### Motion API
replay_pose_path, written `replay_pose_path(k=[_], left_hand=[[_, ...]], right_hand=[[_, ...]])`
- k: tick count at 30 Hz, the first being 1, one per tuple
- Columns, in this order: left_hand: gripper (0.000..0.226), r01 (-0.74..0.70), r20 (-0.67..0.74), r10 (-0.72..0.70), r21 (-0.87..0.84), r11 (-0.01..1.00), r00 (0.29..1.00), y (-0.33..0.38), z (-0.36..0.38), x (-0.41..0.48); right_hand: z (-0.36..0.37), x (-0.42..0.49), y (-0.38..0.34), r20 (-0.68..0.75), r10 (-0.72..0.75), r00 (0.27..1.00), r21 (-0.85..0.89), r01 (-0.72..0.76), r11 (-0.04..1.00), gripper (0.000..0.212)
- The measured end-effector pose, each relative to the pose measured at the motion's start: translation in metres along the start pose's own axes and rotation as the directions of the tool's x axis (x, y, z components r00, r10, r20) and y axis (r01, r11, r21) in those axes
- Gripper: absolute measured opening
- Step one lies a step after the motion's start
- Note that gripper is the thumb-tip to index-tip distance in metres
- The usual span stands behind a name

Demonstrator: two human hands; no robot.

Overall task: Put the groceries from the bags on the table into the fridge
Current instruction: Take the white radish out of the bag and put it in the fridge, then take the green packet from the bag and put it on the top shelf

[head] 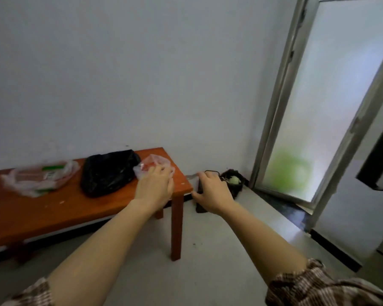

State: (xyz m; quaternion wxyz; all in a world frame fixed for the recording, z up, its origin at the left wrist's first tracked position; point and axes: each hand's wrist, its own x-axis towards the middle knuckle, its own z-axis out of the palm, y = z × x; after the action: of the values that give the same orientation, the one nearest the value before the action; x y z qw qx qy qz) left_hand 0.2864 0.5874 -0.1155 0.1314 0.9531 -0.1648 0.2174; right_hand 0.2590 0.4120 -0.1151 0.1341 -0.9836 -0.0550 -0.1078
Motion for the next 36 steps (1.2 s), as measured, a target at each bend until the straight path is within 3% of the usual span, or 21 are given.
replay_pose_path(k=[14,25,32,36], left_hand=[[0.038,0.355,0.013,-0.355,0.010,0.935,0.935,-0.313,0.024,0.019],[0.036,0.529,0.053,-0.533,0.069,0.845,0.844,-0.512,0.065,0.062],[0.044,0.517,0.134,-0.565,0.276,0.810,0.814,-0.620,0.097,0.071],[0.047,0.533,0.134,-0.573,0.245,0.810,0.809,-0.687,0.112,0.079]], right_hand=[[0.162,0.195,-0.220,0.165,-0.263,0.951,0.090,0.251,0.964,0.065],[0.270,0.349,-0.333,0.351,-0.309,0.884,0.066,0.306,0.950,0.064],[0.326,0.405,-0.371,0.321,-0.354,0.878,0.083,0.346,0.934,0.058],[0.356,0.438,-0.405,0.254,-0.399,0.881,0.069,0.395,0.916,0.046]])
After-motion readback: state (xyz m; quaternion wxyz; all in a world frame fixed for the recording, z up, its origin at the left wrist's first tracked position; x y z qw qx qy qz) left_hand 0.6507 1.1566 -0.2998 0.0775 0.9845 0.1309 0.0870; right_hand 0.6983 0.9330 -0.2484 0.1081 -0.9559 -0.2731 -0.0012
